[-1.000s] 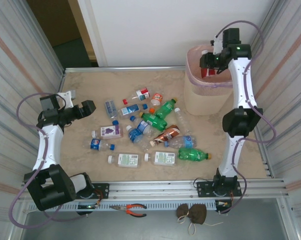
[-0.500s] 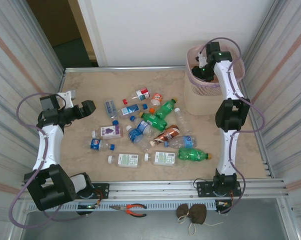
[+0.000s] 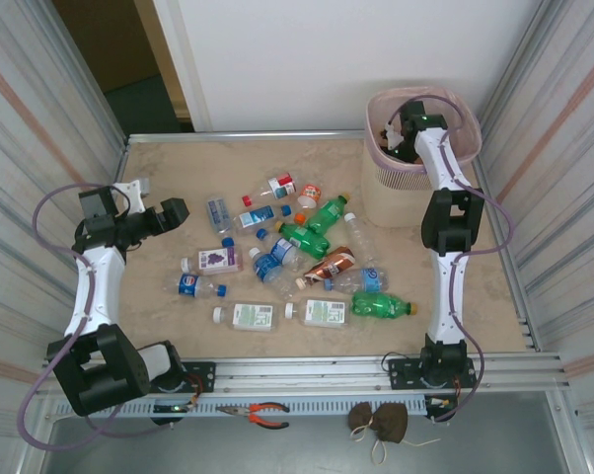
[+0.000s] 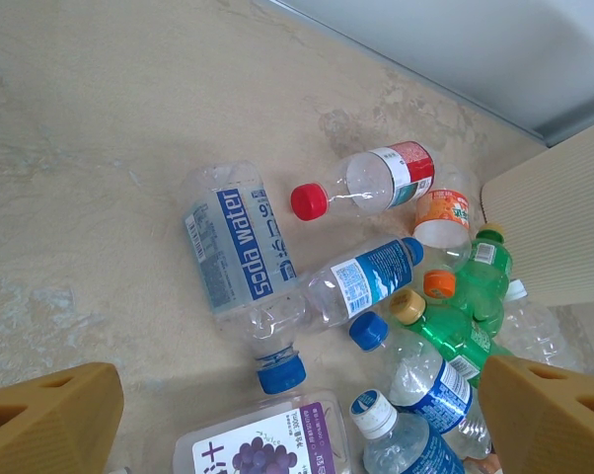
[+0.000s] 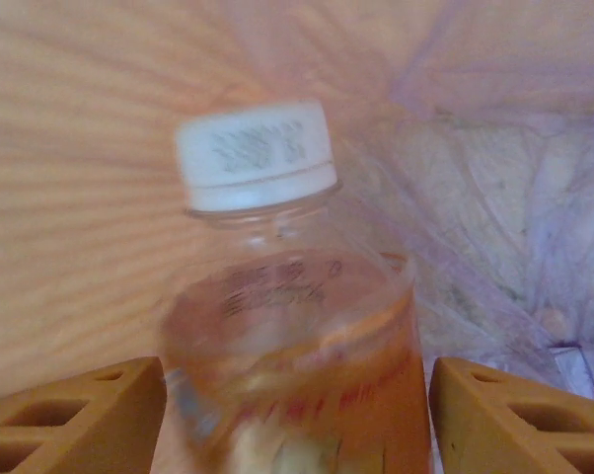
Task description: Put the plastic bottles in the bin
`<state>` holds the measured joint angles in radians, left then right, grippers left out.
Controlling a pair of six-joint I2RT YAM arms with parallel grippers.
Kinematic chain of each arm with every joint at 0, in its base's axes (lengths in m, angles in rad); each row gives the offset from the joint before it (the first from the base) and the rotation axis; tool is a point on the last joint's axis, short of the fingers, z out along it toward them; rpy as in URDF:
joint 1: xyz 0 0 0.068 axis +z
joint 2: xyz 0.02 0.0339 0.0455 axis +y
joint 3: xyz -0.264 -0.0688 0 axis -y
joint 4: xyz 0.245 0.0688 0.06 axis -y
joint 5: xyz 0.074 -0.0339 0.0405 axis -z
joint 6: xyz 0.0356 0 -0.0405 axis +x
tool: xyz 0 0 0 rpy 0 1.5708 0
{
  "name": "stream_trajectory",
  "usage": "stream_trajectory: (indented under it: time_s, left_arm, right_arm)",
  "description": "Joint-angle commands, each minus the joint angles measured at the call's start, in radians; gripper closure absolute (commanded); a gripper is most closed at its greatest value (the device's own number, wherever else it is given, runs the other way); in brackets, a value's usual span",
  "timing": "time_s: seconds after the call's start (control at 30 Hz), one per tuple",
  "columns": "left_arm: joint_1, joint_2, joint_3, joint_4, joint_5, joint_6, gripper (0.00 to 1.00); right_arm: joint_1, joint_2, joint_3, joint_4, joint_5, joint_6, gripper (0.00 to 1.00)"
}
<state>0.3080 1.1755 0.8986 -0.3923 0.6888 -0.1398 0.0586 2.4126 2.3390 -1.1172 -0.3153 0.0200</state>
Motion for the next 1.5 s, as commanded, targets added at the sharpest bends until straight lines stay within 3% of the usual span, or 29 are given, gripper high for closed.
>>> stream_trajectory:
  time_s: [0.0,0.5,0.8,0.93,1.17,1.47]
  left_arm:
    - [0.008,0.003,-0.012,0.000,0.029,-0.009,0.07]
    - [-0.014,0.011,0.002,-0.032,-0.019,-0.018,0.11]
    - [-0.110,0.083,0.081,-0.168,-0.287,-0.052,0.10]
    - [-0.170,0.120,0.107,-0.174,-0.358,-0.088,0.11]
    - [-0.328,0.274,0.209,-0.223,-0.569,-0.179,0.12]
    - [-0.417,0.487,0.362,-0.228,-0.646,-0.287,0.13]
  right_arm:
    - [-0.003,-0.010,-0.014,0.012,-0.038,0.016,0.28]
    - [-0.053,-0.264,-0.072,0.015,-0.071,0.062,0.25]
    - [-0.085,-0.448,-0.099,0.028,-0.056,0.104,0.25]
    - [-0.090,-0.538,-0.134,0.044,-0.042,0.122,0.25]
    - [-0.095,-0.703,-0.242,0.075,-0.003,0.149,0.25]
    - [-0.109,-0.870,-0.403,0.110,0.011,0.158,0.24]
